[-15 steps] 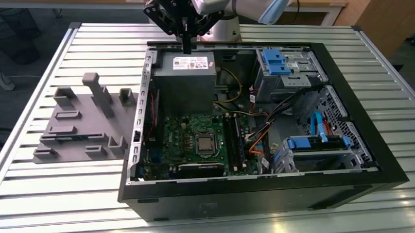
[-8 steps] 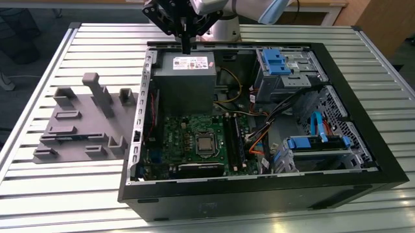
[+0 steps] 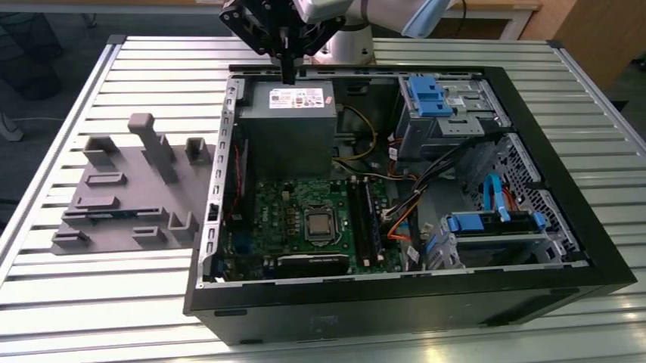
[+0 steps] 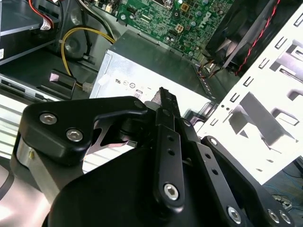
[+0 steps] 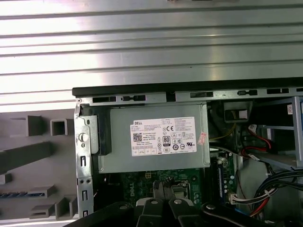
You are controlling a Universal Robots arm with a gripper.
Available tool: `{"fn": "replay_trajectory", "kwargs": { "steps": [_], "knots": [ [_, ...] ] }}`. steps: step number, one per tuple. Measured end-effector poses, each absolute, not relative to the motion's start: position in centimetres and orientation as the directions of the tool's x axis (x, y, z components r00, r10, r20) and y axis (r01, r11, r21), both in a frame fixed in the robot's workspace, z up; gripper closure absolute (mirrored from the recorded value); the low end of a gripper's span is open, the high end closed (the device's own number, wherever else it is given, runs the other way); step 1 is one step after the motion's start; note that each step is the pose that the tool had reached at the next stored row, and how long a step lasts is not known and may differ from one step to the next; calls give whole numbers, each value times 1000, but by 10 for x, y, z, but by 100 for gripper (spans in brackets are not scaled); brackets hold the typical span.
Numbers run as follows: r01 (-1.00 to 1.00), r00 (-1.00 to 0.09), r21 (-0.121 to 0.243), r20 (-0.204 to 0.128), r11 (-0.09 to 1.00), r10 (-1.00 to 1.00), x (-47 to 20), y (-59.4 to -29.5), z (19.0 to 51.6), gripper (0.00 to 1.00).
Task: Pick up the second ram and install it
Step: 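Reach for the second ram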
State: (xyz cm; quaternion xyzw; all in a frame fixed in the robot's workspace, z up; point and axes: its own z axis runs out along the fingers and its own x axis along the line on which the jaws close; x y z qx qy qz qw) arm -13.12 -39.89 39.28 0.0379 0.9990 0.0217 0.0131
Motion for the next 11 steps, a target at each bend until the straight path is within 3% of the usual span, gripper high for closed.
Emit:
{"fn": "replay_trajectory", "kwargs": {
  "steps": [11],
  "knots": [
    [75,-997,44,-24,996,76,-136,-399,391,89]
  ]
}}
